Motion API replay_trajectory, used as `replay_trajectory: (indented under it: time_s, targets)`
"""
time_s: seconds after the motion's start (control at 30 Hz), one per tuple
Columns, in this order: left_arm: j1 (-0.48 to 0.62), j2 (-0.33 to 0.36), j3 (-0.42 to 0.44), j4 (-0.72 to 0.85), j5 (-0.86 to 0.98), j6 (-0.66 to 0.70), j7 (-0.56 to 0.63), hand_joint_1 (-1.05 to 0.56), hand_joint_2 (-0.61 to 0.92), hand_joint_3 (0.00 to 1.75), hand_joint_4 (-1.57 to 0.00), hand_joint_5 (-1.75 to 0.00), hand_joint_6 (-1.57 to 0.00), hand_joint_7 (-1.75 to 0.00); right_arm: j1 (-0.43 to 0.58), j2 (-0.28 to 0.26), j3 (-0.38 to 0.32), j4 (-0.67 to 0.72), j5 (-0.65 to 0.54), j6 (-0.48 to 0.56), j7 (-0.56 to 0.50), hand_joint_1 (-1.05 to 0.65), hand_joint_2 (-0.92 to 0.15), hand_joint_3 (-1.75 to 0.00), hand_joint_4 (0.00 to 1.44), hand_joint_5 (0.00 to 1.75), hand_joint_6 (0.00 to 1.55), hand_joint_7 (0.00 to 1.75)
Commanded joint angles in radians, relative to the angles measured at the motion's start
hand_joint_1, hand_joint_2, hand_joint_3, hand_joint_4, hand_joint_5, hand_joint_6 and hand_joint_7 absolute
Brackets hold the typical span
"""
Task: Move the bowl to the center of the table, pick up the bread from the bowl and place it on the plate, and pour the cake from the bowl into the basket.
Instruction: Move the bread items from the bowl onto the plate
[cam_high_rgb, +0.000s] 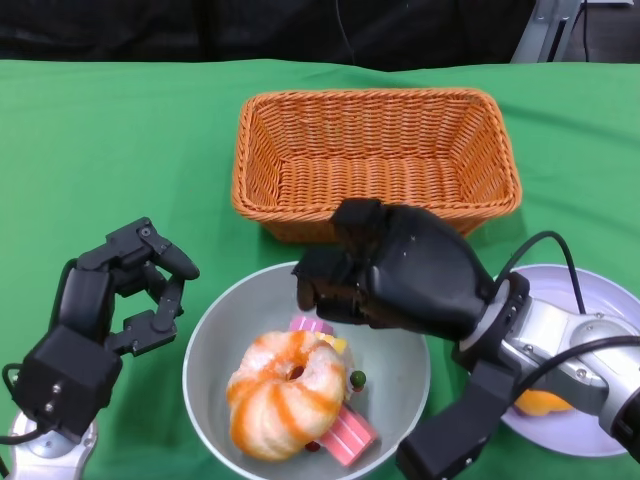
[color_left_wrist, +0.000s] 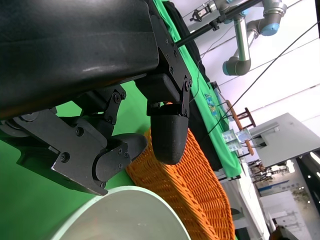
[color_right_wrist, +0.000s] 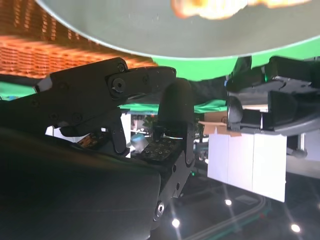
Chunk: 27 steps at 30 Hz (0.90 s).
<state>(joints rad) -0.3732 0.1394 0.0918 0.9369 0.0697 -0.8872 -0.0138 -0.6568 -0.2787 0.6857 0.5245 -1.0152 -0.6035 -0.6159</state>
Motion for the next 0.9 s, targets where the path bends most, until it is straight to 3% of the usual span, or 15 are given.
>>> replay_trajectory:
  time_s: [0.03, 0.1, 0.13, 0.3, 0.43, 0.57, 0.77, 0.9]
  targets:
    - [0.002, 0.014, 0.003, -0.008, -0.002, -0.005, 0.007, 0.0, 0.64, 1.03, -0.78, -1.64, -0.74, -1.37, 0.011, -0.029, -0.018, -0.021, 0.08, -0.071, 0.094, -0.28, -0.92, -0.11, 0.53, 1.74, 0.47, 1.42]
    - [0.003, 0.011, 0.004, -0.011, -0.015, 0.0, -0.008, 0.0, 0.65, 1.02, -0.79, -1.63, -0.73, -1.37, 0.022, -0.042, -0.03, -0.047, 0.143, -0.106, 0.189, -0.31, -0.91, -0.1, 0.49, 1.74, 0.4, 1.46]
    - [0.001, 0.01, 0.006, -0.009, -0.025, 0.001, -0.018, -0.01, 0.65, 1.02, -0.78, -1.62, -0.73, -1.37, 0.027, -0.052, -0.033, -0.069, 0.188, -0.119, 0.261, -0.34, -0.91, -0.09, 0.46, 1.69, 0.36, 1.4]
    - [0.001, 0.012, 0.006, -0.012, -0.046, 0.011, -0.046, -0.06, 0.67, 0.95, -0.81, -1.6, -0.72, -1.35, 0.057, -0.088, -0.058, -0.156, 0.327, -0.151, 0.511, -0.44, -0.89, -0.01, 0.47, 1.11, 0.62, 0.4]
    - [-0.003, 0.009, 0.012, -0.001, -0.079, 0.003, -0.084, -0.06, 0.68, 0.95, -0.82, -1.62, -0.73, -1.34, 0.084, -0.099, -0.085, -0.202, 0.365, -0.154, 0.604, -0.54, -0.85, 0.0, 0.48, 0.73, 0.66, 0.06]
    - [-0.004, 0.01, 0.013, 0.006, -0.08, -0.003, -0.087, -0.08, 0.67, 0.96, -0.82, -1.64, -0.74, -1.3, 0.111, -0.114, -0.12, -0.251, 0.377, -0.148, 0.671, -0.61, -0.83, 0.0, 0.56, 0.41, 0.61, 0.0]
    - [-0.003, 0.004, 0.017, 0.008, -0.097, 0.002, -0.099, -0.05, 0.66, 0.99, -0.84, -1.6, -0.76, -1.31, 0.15, -0.131, -0.157, -0.35, 0.393, -0.066, 0.81, -0.69, -0.86, -0.01, 0.46, 0.3, 0.5, 0.0]
    - [0.01, 0.002, 0.012, -0.018, -0.07, 0.012, -0.064, -0.05, 0.65, 1.0, -0.82, -1.61, -0.76, -1.31, 0.176, -0.114, -0.151, -0.357, 0.321, -0.068, 0.77, -0.71, -0.83, 0.0, 0.47, 0.28, 0.51, 0.01]
